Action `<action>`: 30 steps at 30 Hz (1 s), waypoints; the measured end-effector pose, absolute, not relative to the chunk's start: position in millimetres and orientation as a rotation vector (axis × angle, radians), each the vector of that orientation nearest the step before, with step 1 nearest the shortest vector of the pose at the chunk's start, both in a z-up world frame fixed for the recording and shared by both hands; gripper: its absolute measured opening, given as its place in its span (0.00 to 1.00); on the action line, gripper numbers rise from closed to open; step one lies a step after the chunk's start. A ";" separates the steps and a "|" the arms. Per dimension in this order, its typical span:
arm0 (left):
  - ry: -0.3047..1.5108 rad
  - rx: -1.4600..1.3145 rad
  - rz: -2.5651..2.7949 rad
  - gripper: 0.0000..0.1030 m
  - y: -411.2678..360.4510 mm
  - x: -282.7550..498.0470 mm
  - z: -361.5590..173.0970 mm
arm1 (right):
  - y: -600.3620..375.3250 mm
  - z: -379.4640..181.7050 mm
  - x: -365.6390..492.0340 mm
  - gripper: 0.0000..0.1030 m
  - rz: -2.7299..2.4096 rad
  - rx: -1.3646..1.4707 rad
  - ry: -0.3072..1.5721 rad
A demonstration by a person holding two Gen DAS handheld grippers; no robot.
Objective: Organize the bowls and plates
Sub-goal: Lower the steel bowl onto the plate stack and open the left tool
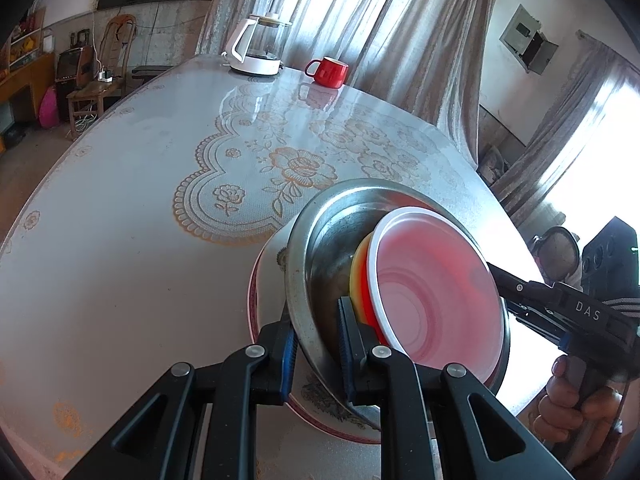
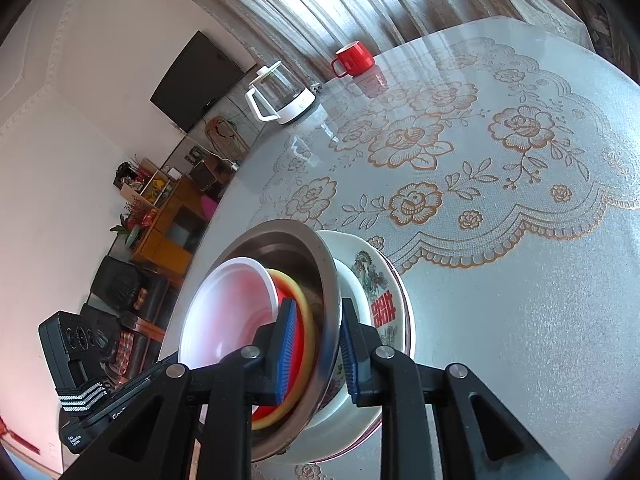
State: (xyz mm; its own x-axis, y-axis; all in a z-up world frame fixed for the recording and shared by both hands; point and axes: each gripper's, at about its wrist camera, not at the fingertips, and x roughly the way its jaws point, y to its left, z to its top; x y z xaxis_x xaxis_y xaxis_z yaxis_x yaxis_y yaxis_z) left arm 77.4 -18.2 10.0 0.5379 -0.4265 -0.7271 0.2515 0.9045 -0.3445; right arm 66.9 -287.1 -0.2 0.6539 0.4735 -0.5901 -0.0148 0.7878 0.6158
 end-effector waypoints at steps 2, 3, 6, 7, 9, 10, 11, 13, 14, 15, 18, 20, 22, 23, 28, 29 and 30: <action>0.924 -0.206 -0.405 0.17 -18.4 78.5 8.8 | -287.2 -0.7 67.5 0.21 0.295 0.618 0.823; 0.925 -0.205 -0.405 0.17 -18.7 78.6 8.4 | -287.1 -1.0 67.8 0.21 0.293 0.617 0.825; 0.930 -0.211 -0.404 0.17 -17.9 78.7 7.7 | -286.4 -2.0 68.4 0.22 0.289 0.618 0.831; 0.930 -0.213 -0.404 0.17 -17.3 78.7 7.2 | -286.5 -2.6 68.4 0.24 0.289 0.618 0.832; 0.934 -0.215 -0.404 0.17 -16.0 79.1 6.1 | -287.0 -4.4 69.2 0.26 0.286 0.623 0.839; 0.930 -0.216 -0.405 0.17 -15.5 79.1 6.2 | -287.2 -5.2 69.5 0.27 0.284 0.624 0.842; 0.930 -0.215 -0.406 0.17 -15.4 79.0 6.5 | -287.3 -5.9 69.6 0.27 0.283 0.625 0.844; 0.928 -0.214 -0.409 0.17 -14.8 78.9 6.5 | -287.6 -6.5 69.5 0.27 0.282 0.628 0.844; 0.927 -0.216 -0.410 0.17 -14.4 78.9 6.4 | -287.5 -6.6 69.9 0.27 0.281 0.628 0.844; 0.926 -0.219 -0.411 0.17 -14.0 78.8 6.5 | -287.5 -6.9 69.8 0.27 0.281 0.627 0.844; 0.921 -0.220 -0.414 0.18 -14.1 78.3 7.0 | -287.6 -7.3 69.8 0.27 0.279 0.627 0.845; 0.917 -0.218 -0.416 0.18 -13.7 77.5 6.9 | -288.1 -7.8 69.2 0.27 0.279 0.629 0.844; 0.912 -0.217 -0.419 0.18 -12.9 76.2 7.2 | -287.9 -7.9 68.9 0.27 0.278 0.625 0.842; 0.911 -0.216 -0.420 0.18 -12.7 75.8 7.4 | -287.9 -8.0 68.7 0.26 0.277 0.624 0.842; 0.908 -0.212 -0.426 0.18 -13.3 75.2 8.5 | -286.3 -9.5 65.2 0.20 0.256 0.601 0.842; 0.908 -0.214 -0.426 0.18 -13.0 75.2 8.3 | -286.1 -10.2 64.3 0.19 0.255 0.601 0.845; 0.909 -0.216 -0.426 0.18 -12.7 75.5 8.3 | -286.3 -11.3 63.8 0.19 0.257 0.606 0.849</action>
State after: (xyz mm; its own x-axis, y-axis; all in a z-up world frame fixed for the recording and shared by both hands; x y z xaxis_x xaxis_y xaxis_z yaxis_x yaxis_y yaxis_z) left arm 75.5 -12.7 8.3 0.5391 -0.4445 -0.7154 0.2652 0.8958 -0.3567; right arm 63.8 -286.3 -11.3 0.6432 0.4440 -0.6238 0.0226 0.8033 0.5951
